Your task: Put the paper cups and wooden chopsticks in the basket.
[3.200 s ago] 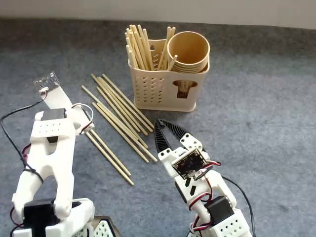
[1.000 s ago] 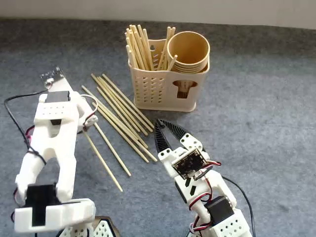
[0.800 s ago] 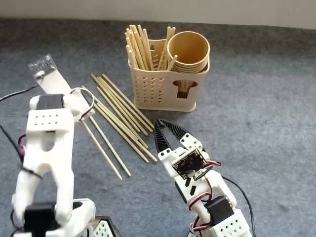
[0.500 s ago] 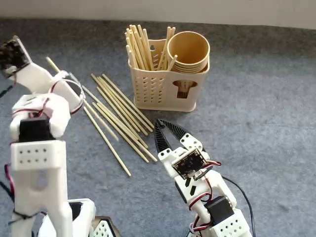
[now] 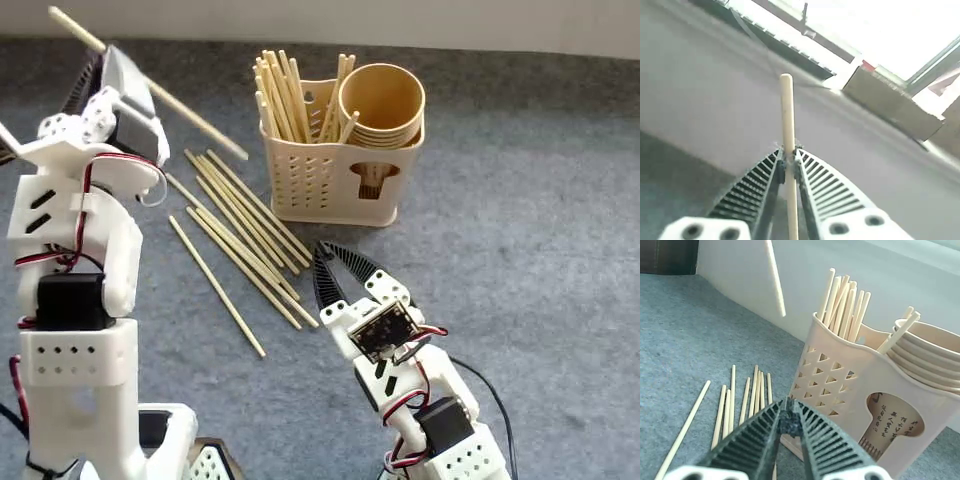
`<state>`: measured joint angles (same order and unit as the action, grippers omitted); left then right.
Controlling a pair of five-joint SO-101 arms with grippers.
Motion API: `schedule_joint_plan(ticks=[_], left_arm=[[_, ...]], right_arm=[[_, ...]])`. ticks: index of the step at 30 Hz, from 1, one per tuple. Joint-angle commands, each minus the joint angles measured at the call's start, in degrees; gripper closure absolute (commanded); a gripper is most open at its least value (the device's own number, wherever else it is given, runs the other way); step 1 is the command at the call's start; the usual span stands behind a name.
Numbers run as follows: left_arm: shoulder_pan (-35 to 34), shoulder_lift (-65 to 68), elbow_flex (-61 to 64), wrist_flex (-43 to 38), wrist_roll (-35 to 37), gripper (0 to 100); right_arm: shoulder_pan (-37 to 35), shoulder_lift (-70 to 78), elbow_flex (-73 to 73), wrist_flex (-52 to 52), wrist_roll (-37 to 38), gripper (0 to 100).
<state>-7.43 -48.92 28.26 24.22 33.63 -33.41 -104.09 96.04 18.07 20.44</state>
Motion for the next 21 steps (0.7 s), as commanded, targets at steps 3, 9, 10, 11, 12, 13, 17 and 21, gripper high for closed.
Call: schedule_joint_plan(ticks=[3, 9, 10, 11, 12, 13, 17, 21], left_arm=[[4.44, -1.27, -0.92, -10.99, 0.0, 99], [8.22, -0.4, -0.92, -14.95, -4.84, 99], [9.54, 0.66, -0.92, -16.18, -7.38, 99], [10.59, 1.54, -0.92, -17.41, -9.58, 99], [11.38, 2.59, -0.92, -18.29, -11.34, 99], [12.18, 3.74, -0.92, -18.99, -12.92, 99], [14.29, 8.13, -1.71, -20.22, -16.0, 99], [15.34, 12.53, -3.82, -20.13, -16.09, 99]], right_arm=[[0.57, -1.01, 5.85, -0.13, 0.7, 99.2], [0.48, -1.01, 5.85, -0.04, 0.7, 99.2], [0.48, -1.01, 5.85, -0.04, 0.7, 99.2], [0.48, -1.01, 5.85, -0.04, 0.7, 99.2], [0.48, -1.01, 5.85, -0.04, 0.7, 99.2], [0.48, -1.01, 5.85, -0.04, 0.7, 99.2], [0.48, -1.01, 5.85, -0.04, 0.7, 99.2], [0.48, -0.92, 5.85, -0.04, 0.7, 99.2]])
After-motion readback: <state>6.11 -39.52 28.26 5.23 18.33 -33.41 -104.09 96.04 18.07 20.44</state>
